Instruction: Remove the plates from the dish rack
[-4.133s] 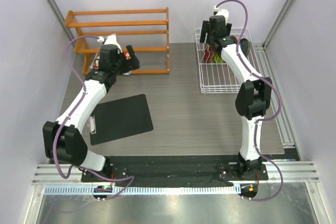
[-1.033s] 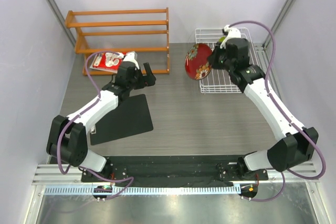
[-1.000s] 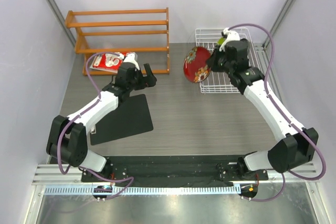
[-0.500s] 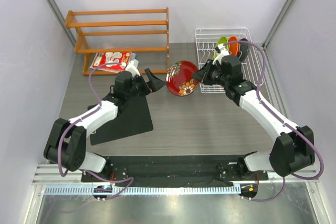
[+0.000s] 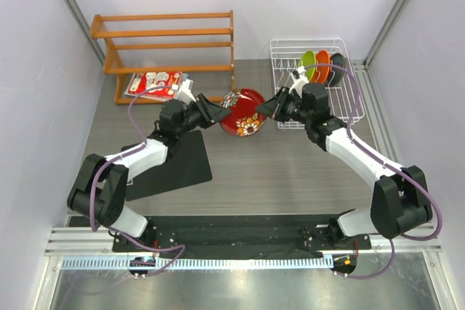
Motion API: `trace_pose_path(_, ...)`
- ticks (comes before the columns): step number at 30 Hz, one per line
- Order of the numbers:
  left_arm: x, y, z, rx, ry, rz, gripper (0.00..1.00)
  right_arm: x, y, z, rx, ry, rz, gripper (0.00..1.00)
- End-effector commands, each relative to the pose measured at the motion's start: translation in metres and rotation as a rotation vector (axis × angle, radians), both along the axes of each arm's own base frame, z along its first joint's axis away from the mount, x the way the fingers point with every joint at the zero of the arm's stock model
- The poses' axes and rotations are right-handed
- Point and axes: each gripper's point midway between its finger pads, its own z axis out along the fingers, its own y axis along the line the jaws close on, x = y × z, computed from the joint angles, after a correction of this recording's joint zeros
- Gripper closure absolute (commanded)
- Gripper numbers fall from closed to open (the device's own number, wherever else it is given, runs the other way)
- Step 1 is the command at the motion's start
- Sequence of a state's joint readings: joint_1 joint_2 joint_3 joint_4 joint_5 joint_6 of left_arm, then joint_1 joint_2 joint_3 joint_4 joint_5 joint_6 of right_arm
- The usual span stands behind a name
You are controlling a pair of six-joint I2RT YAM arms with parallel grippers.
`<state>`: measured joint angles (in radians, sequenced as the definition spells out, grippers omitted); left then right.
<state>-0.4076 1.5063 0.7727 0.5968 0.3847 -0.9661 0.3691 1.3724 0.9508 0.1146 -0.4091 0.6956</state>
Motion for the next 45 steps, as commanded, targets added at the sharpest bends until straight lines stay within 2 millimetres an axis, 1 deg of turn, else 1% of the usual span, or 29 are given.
trace_pose_path(1,-0.001,-0.002,0.001,-0.013,-0.025,-0.013,0.80,-0.004,0.017,0.050,0.126,-0.129,0.064,0.99)
trace_pose_path(2,-0.001,-0.001,-0.001,-0.005,-0.018,-0.009,0.84,-0.003,0.017,0.049,0.125,-0.128,0.067,0.99)
trace_pose_path(3,-0.002,-0.001,-0.001,-0.001,-0.020,-0.009,0.92,-0.003,0.018,0.049,0.125,-0.127,0.074,0.99)
trace_pose_path(4,-0.002,-0.001,-0.002,0.007,-0.022,-0.014,0.97,-0.003,0.018,0.047,0.126,-0.122,0.076,0.99)
trace_pose_path(5,-0.001,-0.001,-0.004,0.017,-0.014,-0.011,1.00,-0.003,0.019,0.046,0.127,-0.117,0.079,0.99)
trace_pose_path(6,-0.001,0.000,-0.009,0.031,0.004,-0.008,1.00,-0.002,0.019,0.042,0.127,-0.107,0.078,0.99)
trace_pose_path(7,-0.001,0.001,-0.010,0.038,0.005,-0.006,1.00,-0.002,0.020,0.041,0.128,-0.104,0.079,0.99)
trace_pose_path(9,-0.002,0.003,-0.014,0.061,0.006,0.000,1.00,-0.001,0.019,0.036,0.125,-0.093,0.075,0.95)
trace_pose_path(10,-0.002,0.007,-0.018,0.077,0.022,0.018,1.00,0.000,0.020,0.035,0.124,-0.092,0.073,0.90)
trace_pose_path(11,-0.002,0.010,-0.021,0.096,0.024,0.033,1.00,0.000,0.019,0.033,0.119,-0.088,0.069,0.71)
trace_pose_path(12,-0.002,0.013,-0.023,0.112,0.029,0.047,1.00,0.002,0.018,0.032,0.115,-0.087,0.065,0.63)
trace_pose_path(13,-0.001,0.019,-0.025,0.131,0.039,0.077,1.00,0.002,0.018,0.029,0.108,-0.080,0.062,0.56)
trace_pose_path(14,-0.001,0.022,-0.026,0.148,0.038,0.086,1.00,0.004,0.017,0.027,0.102,-0.078,0.049,0.53)
trace_pose_path(16,-0.002,0.028,-0.028,0.170,0.043,0.112,1.00,0.007,0.015,0.024,0.091,-0.076,0.039,0.50)
trace_pose_path(19,-0.003,0.033,-0.029,0.189,0.046,0.136,1.00,0.009,0.014,0.019,0.075,-0.070,0.032,0.50)
trace_pose_path(20,-0.003,0.035,-0.031,0.201,0.048,0.143,1.00,0.012,0.011,0.017,0.059,-0.071,0.009,0.50)
trace_pose_path(21,-0.003,0.037,-0.031,0.210,0.050,0.152,1.00,0.013,0.008,0.014,0.037,-0.060,-0.004,0.46)
trace_pose_path(22,-0.003,0.040,-0.033,0.223,0.058,0.164,1.00,0.014,0.004,0.015,0.003,-0.080,-0.016,0.44)
trace_pose_path(23,-0.004,0.042,-0.034,0.238,0.055,0.165,1.00,0.021,-0.006,0.012,-0.036,-0.084,-0.079,0.43)
trace_pose_path(26,-0.006,0.046,-0.036,0.249,0.052,0.178,1.00,0.023,-0.023,0.008,-0.128,-0.083,-0.130,0.41)
trace_pose_path(28,-0.007,0.046,-0.039,0.251,0.055,0.178,1.00,0.024,-0.026,0.012,-0.136,-0.097,-0.134,0.39)
trace_pose_path(31,-0.006,0.049,-0.051,0.271,0.079,0.187,1.00,0.024,-0.033,0.015,-0.157,-0.105,-0.157,0.39)
trace_pose_path(32,-0.006,0.048,-0.052,0.270,0.079,0.183,1.00,0.024,-0.034,0.015,-0.162,-0.105,-0.158,0.39)
trace_pose_path(34,-0.007,0.048,-0.063,0.276,0.101,0.179,1.00,0.024,-0.038,0.018,-0.165,-0.117,-0.169,0.39)
trace_pose_path(36,-0.006,0.048,-0.070,0.275,0.106,0.182,1.00,0.024,-0.040,0.019,-0.169,-0.121,-0.173,0.39)
trace_pose_path(37,-0.007,0.047,-0.072,0.276,0.109,0.181,1.00,0.025,-0.041,0.018,-0.171,-0.120,-0.174,0.39)
trace_pose_path(38,-0.006,0.049,-0.077,0.283,0.118,0.188,1.00,0.022,-0.042,0.012,-0.185,-0.100,-0.171,0.39)
trace_pose_path(45,-0.002,0.061,-0.099,0.339,0.142,0.222,1.00,0.026,-0.056,0.006,-0.210,-0.088,-0.193,0.38)
